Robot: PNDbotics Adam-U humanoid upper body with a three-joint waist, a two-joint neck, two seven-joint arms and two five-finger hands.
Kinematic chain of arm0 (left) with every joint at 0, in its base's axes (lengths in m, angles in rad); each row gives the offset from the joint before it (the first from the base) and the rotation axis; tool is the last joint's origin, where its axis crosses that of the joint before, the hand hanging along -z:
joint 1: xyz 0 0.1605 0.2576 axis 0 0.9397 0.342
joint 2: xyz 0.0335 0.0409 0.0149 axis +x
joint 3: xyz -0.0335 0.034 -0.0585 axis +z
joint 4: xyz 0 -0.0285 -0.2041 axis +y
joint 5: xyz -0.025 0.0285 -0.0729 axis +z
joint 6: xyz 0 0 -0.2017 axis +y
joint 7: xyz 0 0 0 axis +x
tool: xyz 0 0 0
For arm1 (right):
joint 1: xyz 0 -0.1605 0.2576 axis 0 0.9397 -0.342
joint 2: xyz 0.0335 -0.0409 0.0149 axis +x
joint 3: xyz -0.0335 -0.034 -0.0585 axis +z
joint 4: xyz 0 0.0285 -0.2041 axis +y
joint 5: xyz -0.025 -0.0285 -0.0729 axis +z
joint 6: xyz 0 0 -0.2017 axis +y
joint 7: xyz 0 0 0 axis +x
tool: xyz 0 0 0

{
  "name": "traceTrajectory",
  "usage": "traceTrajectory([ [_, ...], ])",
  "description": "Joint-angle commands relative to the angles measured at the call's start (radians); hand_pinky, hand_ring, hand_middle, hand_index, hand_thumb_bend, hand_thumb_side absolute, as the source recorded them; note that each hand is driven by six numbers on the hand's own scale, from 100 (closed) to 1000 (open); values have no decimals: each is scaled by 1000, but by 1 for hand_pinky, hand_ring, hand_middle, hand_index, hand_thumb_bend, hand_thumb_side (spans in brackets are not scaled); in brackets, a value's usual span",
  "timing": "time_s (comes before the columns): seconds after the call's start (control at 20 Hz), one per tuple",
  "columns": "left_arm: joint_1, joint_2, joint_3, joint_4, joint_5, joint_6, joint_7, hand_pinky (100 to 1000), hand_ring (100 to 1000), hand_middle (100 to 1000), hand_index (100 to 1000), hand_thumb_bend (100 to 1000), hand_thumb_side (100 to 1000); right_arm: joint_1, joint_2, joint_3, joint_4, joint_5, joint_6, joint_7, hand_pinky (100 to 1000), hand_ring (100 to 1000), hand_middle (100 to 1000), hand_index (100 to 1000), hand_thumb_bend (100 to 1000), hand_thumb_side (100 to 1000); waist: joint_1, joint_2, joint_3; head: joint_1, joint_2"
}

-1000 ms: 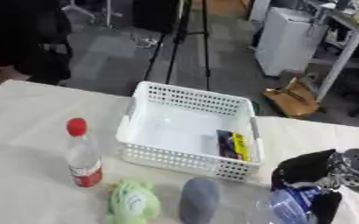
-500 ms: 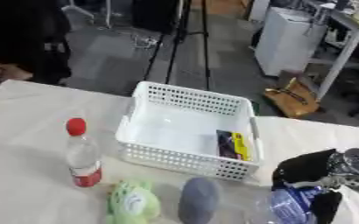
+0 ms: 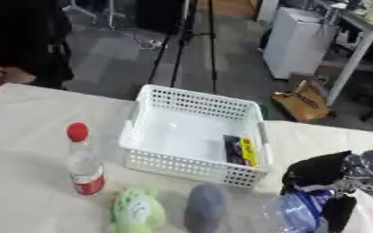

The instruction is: Pick up objects on the table and place them in the box.

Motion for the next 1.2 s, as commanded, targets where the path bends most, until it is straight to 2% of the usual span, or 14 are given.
traceTrajectory([
  [0.05, -7, 25, 7, -14, -2, 1, 2, 721, 884, 875, 783, 100, 1000, 1, -62, -43, -44, -10, -70, 79, 1000, 924, 601, 608, 133, 693, 9, -24, -3, 1, 5],
  [0.15, -8, 25, 8, -14, -2, 1, 2, 721, 884, 875, 783, 100, 1000, 11, -73, -57, -67, -12, -55, 69, 1000, 922, 589, 592, 100, 683, 10, -24, -3, 1, 3],
  [0.7, -6, 25, 10, -14, -3, 2, 3, 722, 884, 875, 783, 100, 1000, 67, -132, -130, -179, -15, 13, 49, 1000, 916, 551, 551, 100, 666, 13, -25, -7, 0, 3],
  [1.0, -2, 26, 13, -14, -6, 3, 6, 722, 884, 875, 784, 100, 1000, 87, -163, -208, -253, -6, 70, 46, 1000, 906, 524, 510, 100, 667, 16, -27, -13, -14, -1],
  [1.2, 0, 27, 13, -14, -7, 3, 6, 723, 884, 875, 784, 100, 1000, 81, -168, -234, -273, 2, 97, 52, 1000, 902, 514, 495, 100, 664, 17, -28, -15, -18, -1],
])
